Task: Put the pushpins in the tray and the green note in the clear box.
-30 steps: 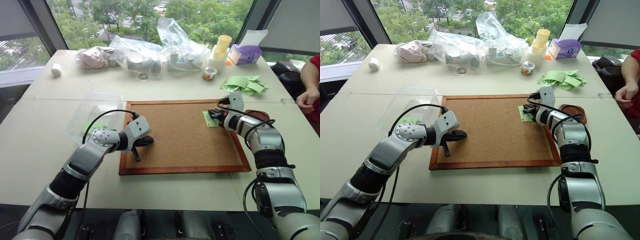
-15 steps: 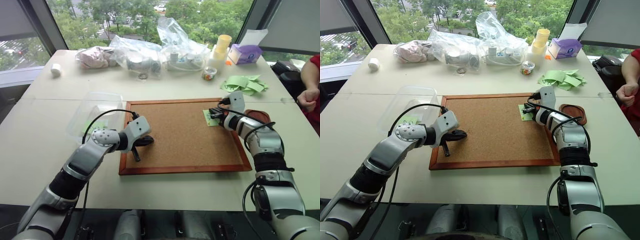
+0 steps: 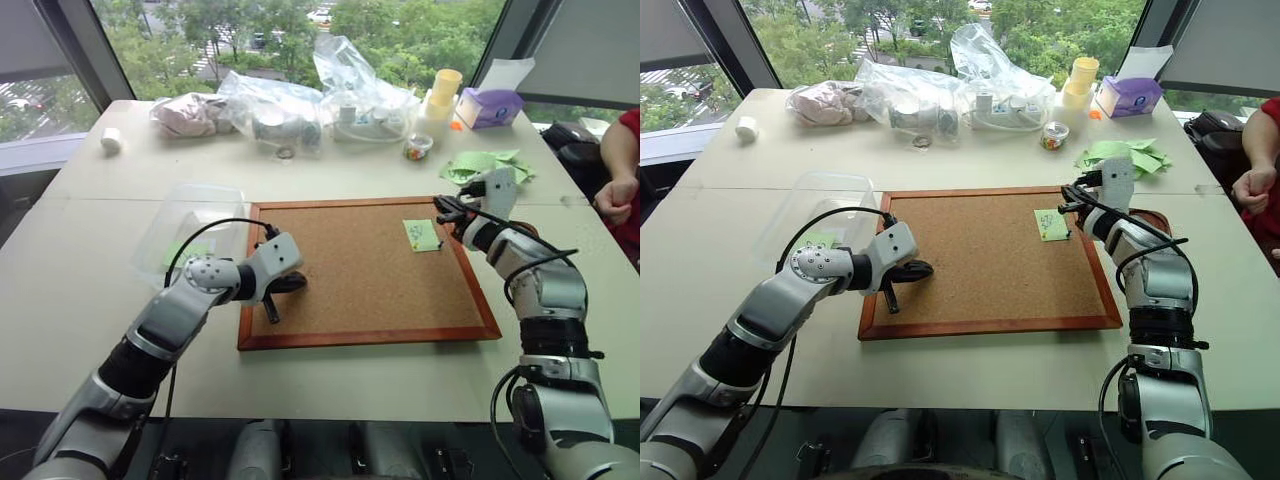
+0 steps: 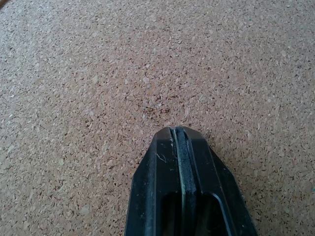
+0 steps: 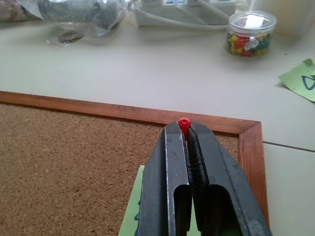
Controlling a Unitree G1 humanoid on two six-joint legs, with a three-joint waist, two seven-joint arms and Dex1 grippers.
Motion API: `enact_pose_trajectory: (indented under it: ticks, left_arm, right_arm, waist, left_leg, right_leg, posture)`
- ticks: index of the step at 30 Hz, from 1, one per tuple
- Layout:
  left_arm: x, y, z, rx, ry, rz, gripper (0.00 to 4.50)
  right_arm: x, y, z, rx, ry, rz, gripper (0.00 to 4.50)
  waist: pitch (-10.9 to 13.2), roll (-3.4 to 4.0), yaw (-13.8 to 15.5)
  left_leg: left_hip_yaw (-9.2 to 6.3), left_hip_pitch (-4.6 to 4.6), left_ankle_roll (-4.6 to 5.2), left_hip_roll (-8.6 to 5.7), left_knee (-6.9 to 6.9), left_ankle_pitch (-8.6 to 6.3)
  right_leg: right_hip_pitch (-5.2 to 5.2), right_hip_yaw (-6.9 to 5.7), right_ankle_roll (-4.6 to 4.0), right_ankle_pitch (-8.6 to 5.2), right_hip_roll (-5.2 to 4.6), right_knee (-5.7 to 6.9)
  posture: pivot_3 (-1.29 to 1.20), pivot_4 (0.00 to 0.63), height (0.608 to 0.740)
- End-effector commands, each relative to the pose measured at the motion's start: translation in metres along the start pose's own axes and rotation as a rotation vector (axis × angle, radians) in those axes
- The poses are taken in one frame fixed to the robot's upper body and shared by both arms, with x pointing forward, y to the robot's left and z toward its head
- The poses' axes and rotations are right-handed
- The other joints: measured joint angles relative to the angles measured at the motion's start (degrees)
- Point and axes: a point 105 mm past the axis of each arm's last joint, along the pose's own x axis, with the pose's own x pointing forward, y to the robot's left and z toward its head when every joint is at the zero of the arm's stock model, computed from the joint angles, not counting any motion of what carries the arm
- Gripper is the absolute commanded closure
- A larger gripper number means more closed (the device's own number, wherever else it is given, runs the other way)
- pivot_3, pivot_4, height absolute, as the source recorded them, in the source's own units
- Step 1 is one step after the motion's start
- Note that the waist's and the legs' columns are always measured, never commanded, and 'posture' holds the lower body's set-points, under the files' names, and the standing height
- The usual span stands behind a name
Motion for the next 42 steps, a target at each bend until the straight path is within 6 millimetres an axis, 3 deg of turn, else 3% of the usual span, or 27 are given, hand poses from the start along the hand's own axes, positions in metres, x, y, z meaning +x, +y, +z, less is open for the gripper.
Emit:
enact_pose_trajectory:
  ticks: [1,4,9,18,27,39,40,42]
  left_arm:
    - [-0.005,-0.006,-0.013,0.000,0.043,-0.043,4.50]
    - [-0.007,-0.003,-0.011,0.028,0.036,-0.053,4.50]
    - [-0.007,0.003,-0.009,0.048,0.033,-0.055,4.50]
    - [-0.003,0.003,-0.007,0.056,0.025,-0.058,4.50]
    - [-0.004,0.002,-0.008,0.049,0.023,-0.047,4.50]
    - [-0.003,0.001,-0.007,0.045,0.019,-0.047,4.50]
    - [-0.003,0.001,-0.007,0.045,0.019,-0.048,4.50]
    - [-0.004,0.001,-0.007,0.045,0.020,-0.048,4.50]
  right_arm:
    - [-0.031,-0.041,0.024,-0.051,-0.059,-0.179,4.48]
    - [-0.051,-0.069,0.010,-0.071,0.026,-0.320,4.48]
    - [-0.058,-0.089,-0.008,-0.047,0.122,-0.429,4.48]
    - [-0.045,-0.094,-0.022,0.066,0.159,-0.430,4.48]
    - [-0.043,-0.100,-0.027,0.091,0.191,-0.454,0.04]
    - [-0.047,-0.097,-0.024,0.085,0.179,-0.464,0.04]
    - [-0.046,-0.091,-0.016,0.074,0.146,-0.426,0.04]
    - [-0.043,-0.058,-0.004,0.012,0.099,-0.241,0.04]
  waist:
    - [0.00,0.00,0.06]
    - [0.00,-0.01,0.03]
    - [-0.09,0.16,-0.54]
    - [-0.09,0.17,-0.18]
    - [-0.10,0.17,-0.05]
    - [-0.10,0.17,-0.03]
    - [-0.10,0.17,0.00]
    - [-0.09,0.18,0.00]
  left_leg:
    - [-0.02,-0.01,0.00,0.00,-0.01,0.00]
    - [-0.02,-0.02,0.00,0.00,-0.05,0.00]
    - [0.14,0.13,-0.03,0.00,-0.05,0.01]
    - [0.13,0.10,-0.02,-0.01,-0.05,0.01]
    - [0.13,0.09,-0.02,0.00,-0.05,0.01]
    - [0.12,0.08,-0.02,0.00,-0.05,0.01]
    - [0.12,0.09,-0.02,0.00,-0.05,0.01]
    - [0.10,0.07,-0.02,0.01,-0.05,0.01]
  right_leg:
    - [0.00,-0.01,0.00,0.00,0.00,0.00]
    - [-0.01,-0.01,-0.01,-0.01,0.00,-0.05]
    - [-0.01,0.13,-0.01,-0.01,0.07,0.01]
    - [0.00,0.16,-0.01,-0.01,0.09,-0.01]
    - [0.00,0.16,0.00,-0.01,0.07,-0.01]
    - [0.00,0.16,0.00,-0.01,0.07,-0.01]
    - [0.00,0.16,0.00,-0.01,0.07,-0.01]
    - [0.00,0.16,0.00,-0.01,0.07,-0.01]
  posture:
    - [0.00,0.150,0.735]
    - [0.00,0.150,0.735]
    - [0.00,0.150,0.735]
    - [0.00,0.150,0.735]
    - [0.00,0.150,0.735]
    - [0.00,0.150,0.735]
    - [0.00,0.150,0.735]
    - [0.00,0.150,0.735]
